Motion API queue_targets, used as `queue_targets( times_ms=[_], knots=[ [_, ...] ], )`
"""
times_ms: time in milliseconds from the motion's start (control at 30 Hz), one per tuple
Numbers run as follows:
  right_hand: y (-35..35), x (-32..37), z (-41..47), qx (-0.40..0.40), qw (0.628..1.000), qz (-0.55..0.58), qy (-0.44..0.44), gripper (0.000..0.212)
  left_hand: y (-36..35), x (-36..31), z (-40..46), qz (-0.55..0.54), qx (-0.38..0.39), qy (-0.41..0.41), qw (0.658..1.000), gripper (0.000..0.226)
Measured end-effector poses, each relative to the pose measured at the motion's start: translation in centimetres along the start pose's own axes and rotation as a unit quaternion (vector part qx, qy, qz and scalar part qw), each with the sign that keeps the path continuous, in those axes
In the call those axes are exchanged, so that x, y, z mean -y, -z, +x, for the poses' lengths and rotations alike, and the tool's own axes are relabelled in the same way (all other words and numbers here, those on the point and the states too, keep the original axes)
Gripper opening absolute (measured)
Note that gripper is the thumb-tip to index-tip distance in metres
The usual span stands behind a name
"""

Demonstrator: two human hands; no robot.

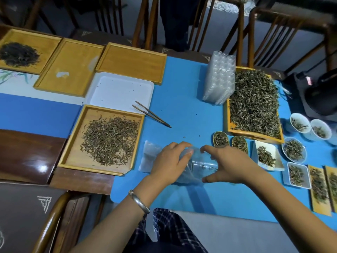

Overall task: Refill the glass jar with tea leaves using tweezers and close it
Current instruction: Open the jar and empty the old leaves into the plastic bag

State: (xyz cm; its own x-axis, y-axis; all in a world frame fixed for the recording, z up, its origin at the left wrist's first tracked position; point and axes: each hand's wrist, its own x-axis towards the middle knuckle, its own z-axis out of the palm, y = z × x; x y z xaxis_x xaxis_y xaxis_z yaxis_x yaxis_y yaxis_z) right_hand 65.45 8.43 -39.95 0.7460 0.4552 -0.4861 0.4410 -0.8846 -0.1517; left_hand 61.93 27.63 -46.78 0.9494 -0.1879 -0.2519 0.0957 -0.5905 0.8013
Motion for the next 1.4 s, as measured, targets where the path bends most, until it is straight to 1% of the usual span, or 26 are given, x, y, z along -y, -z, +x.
queue_targets(
  times_ms=[100, 200, 367, 467, 667, 767, 833, 967, 1067, 1200, 1267, 1333, 1400],
  knots=[
    [-0.2, -0.1, -0.2, -0.002, 1.000, 0.011, -0.004, 0.087, -0.2, -0.1, 0.0, -0.007, -0.003, 0.002, 1.000, 0.035],
    [-0.3, -0.2, -0.2, -0.004, 1.000, -0.002, -0.004, 0.088, -0.2, -0.1, 0.0, -0.008, -0.004, 0.006, 1.000, 0.036],
    [-0.1, 0.5, 0.8, 0.010, 0.997, -0.079, 0.002, 0.088, -0.4, 0.0, 0.0, -0.017, -0.008, 0.010, 1.000, 0.036],
    [0.2, 1.2, 1.6, 0.007, 0.995, -0.100, 0.016, 0.087, -0.4, 0.4, -0.1, -0.031, -0.019, 0.013, 0.999, 0.036],
    [0.8, 2.2, 2.6, 0.018, 0.993, -0.118, 0.012, 0.079, -0.2, 1.1, 0.0, -0.075, -0.038, 0.019, 0.996, 0.034],
    [0.9, 2.3, 2.8, 0.031, 0.991, -0.133, 0.007, 0.081, -0.2, 1.5, 0.1, -0.095, -0.044, 0.024, 0.994, 0.032],
    [0.9, 2.3, 2.8, 0.037, 0.988, -0.148, 0.002, 0.078, -0.3, 1.7, 0.1, -0.110, -0.046, 0.026, 0.992, 0.031],
    [0.8, 2.2, 2.9, 0.057, 0.984, -0.169, -0.006, 0.072, -0.7, 1.9, 0.1, -0.161, -0.051, 0.043, 0.985, 0.028],
    [0.7, 2.0, 2.9, 0.053, 0.985, -0.163, -0.004, 0.075, -1.0, 2.1, 0.0, -0.173, -0.045, 0.045, 0.983, 0.025],
    [0.5, 1.7, 2.5, 0.019, 0.996, -0.082, -0.003, 0.084, -1.2, 2.2, -0.1, -0.179, -0.041, 0.046, 0.982, 0.029],
    [0.1, 1.6, 2.2, 0.003, 0.998, -0.066, -0.002, 0.088, -1.1, 2.2, 0.0, -0.176, -0.037, 0.046, 0.983, 0.031],
    [-0.6, 1.5, 1.9, 0.007, 0.998, -0.068, -0.015, 0.088, -1.0, 2.2, 0.1, -0.171, -0.033, 0.044, 0.984, 0.031],
    [-1.3, 1.4, 1.6, 0.035, 0.995, -0.084, -0.036, 0.084, -1.1, 2.3, 0.1, -0.164, -0.026, 0.043, 0.985, 0.030]
  ],
)
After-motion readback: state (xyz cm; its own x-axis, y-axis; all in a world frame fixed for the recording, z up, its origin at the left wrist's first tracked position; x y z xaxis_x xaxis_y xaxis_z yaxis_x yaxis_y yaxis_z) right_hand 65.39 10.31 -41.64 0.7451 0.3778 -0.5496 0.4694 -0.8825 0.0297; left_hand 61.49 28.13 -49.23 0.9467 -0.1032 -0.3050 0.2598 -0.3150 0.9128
